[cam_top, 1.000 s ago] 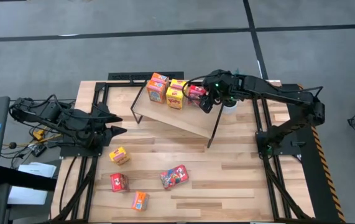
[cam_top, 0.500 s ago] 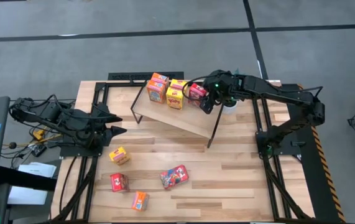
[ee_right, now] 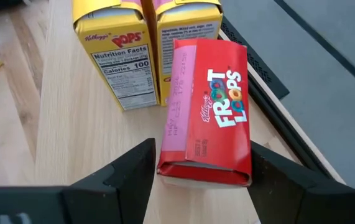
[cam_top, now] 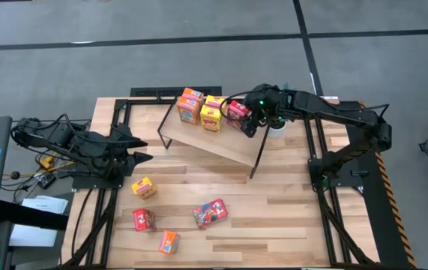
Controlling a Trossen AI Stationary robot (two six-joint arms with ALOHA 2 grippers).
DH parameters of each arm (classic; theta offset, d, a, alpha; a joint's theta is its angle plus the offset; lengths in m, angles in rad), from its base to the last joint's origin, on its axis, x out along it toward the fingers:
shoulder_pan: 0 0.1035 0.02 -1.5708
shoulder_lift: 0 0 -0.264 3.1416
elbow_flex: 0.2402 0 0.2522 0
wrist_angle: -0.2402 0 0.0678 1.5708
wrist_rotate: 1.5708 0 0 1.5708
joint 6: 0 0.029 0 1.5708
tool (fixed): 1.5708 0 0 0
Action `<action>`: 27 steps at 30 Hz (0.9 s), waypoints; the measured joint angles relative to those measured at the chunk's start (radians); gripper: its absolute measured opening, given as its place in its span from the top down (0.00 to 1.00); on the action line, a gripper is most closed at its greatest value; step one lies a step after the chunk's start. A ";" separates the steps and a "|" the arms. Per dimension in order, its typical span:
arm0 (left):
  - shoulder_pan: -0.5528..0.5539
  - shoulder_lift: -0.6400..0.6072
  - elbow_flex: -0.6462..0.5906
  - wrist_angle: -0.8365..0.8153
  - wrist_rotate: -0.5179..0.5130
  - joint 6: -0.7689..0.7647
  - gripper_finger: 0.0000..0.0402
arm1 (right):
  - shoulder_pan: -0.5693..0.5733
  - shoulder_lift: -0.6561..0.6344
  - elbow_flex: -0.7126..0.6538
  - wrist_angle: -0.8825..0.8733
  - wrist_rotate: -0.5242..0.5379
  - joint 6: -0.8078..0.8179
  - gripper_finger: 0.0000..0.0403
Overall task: Stack cereal on shelf
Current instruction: Put the middle red cereal box on the shelf
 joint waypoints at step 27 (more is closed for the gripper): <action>0.000 0.000 0.000 -0.006 -0.008 0.001 0.25 | 0.074 -0.055 0.178 -0.303 0.081 -0.048 0.57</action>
